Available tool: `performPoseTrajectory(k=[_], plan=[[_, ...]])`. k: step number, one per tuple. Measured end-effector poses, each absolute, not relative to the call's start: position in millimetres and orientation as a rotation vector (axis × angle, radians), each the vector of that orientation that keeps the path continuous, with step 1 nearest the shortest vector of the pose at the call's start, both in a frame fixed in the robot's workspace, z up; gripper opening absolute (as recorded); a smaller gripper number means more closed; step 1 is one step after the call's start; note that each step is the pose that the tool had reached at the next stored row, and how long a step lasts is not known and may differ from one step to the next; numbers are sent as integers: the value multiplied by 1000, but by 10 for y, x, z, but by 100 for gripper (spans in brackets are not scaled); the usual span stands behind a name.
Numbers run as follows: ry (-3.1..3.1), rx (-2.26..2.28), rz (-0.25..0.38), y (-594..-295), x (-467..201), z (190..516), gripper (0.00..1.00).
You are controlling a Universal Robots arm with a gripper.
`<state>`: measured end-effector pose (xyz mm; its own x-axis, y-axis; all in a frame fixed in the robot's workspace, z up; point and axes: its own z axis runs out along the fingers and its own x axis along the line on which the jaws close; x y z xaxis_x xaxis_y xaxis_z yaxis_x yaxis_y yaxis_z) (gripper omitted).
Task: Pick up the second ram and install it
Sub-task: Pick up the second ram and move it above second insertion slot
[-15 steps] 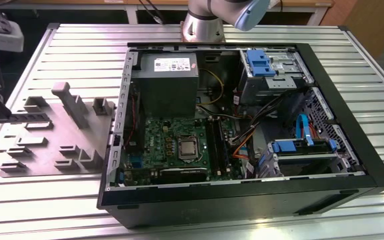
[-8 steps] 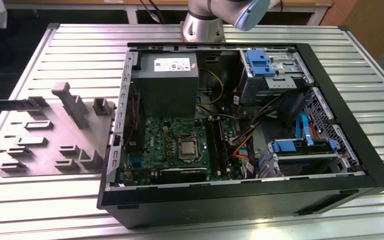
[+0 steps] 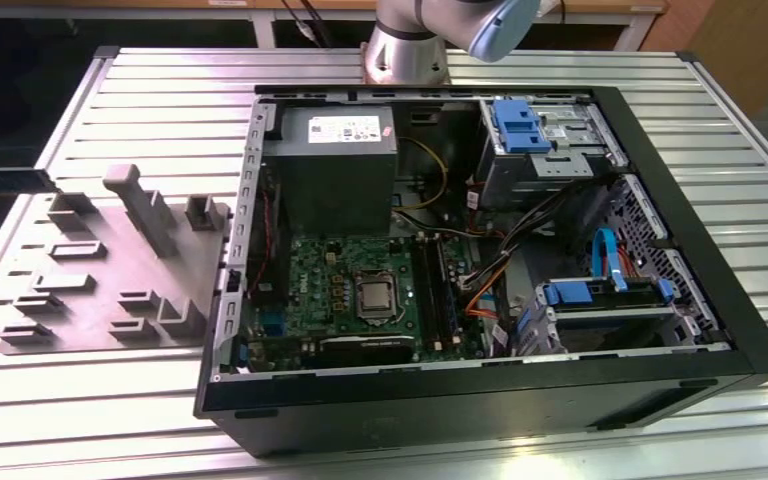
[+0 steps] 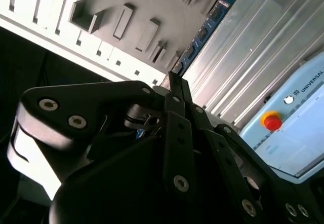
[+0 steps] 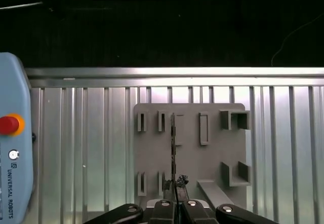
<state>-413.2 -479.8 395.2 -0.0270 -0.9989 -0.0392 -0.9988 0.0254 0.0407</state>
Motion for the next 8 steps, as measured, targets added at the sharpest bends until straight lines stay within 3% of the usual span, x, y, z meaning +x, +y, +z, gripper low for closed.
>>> performPoseTrajectory(k=[8], plan=[[-2250, 2192, -88, -4798, -4133, 4224, 11]])
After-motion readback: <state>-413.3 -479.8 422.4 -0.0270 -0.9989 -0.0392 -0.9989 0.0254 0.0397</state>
